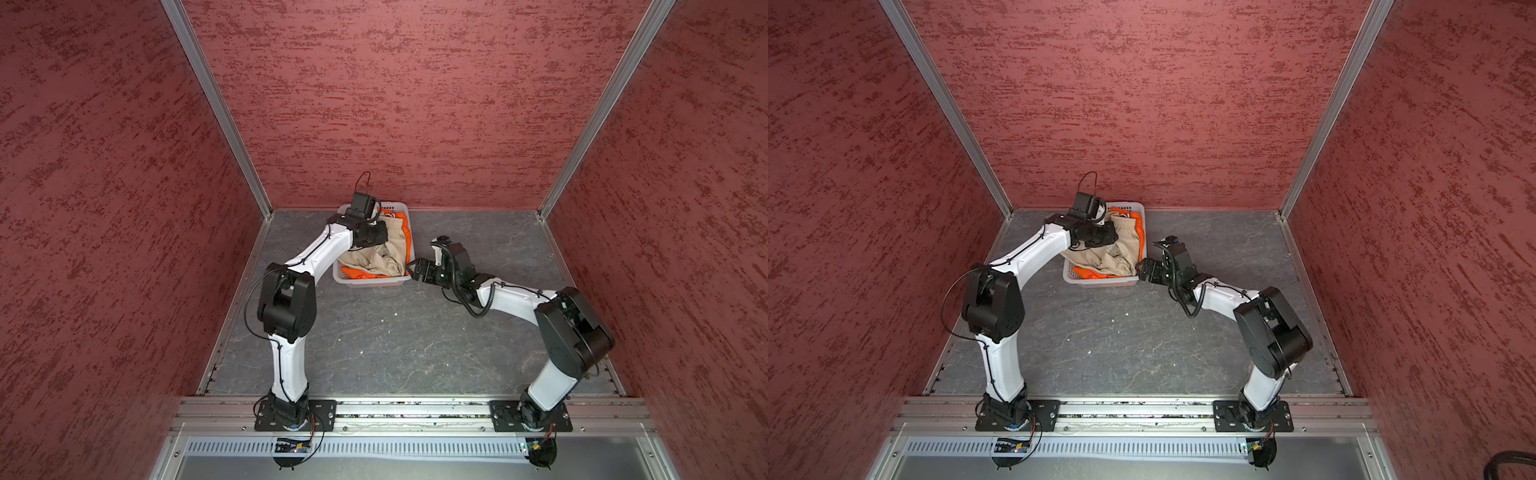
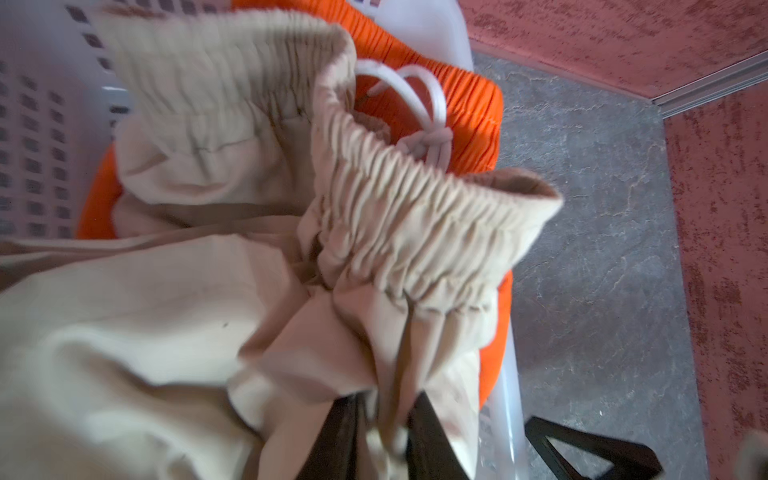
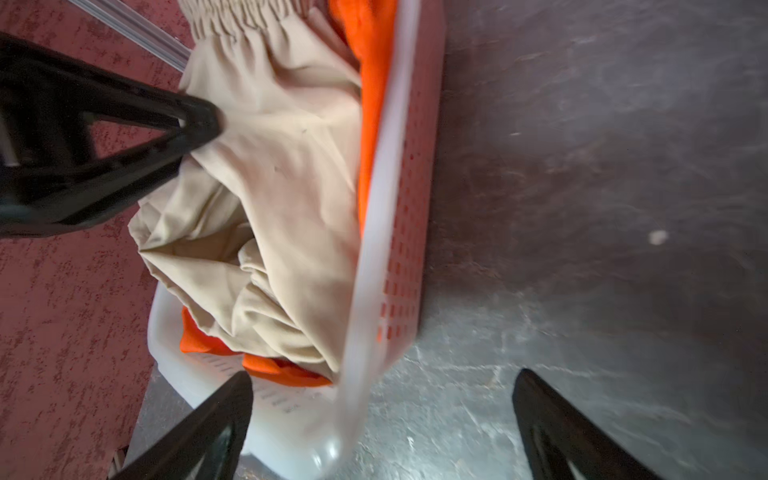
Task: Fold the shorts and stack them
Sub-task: 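Reach both grippers into the white basket and grasp the beige shorts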
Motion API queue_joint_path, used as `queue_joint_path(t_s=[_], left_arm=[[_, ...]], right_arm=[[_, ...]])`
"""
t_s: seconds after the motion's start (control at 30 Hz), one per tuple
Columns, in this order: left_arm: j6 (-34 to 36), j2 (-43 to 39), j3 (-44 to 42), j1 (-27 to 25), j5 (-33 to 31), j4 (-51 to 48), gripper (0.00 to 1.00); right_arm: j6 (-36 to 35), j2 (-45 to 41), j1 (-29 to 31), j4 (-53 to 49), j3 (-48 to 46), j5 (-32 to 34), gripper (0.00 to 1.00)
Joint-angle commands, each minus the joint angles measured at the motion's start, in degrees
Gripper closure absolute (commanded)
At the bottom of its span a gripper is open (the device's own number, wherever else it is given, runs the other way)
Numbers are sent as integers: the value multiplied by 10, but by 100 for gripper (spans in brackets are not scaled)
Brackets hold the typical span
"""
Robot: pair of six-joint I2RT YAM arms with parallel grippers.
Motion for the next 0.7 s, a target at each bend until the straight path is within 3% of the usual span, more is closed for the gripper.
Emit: queue_joint_path(t_s=[0.0, 0.23, 0.43, 0.53, 0.67], left_arm=[[26, -64, -21, 27, -13, 2, 80], [45, -160, -86, 72, -16, 12, 84], [50, -167, -119, 84, 13, 23, 39], [56, -152, -123, 85, 13, 34, 30], [78, -110, -99, 92, 13, 32, 26]], right_arm=[[6, 39, 19, 23, 49, -8, 1], [-14, 136, 64, 9, 158, -7, 3], [-24, 187, 83, 17, 217, -14, 5], [-53, 216, 89, -7, 264, -6, 5], [-93, 248, 92, -52, 321, 2, 5]])
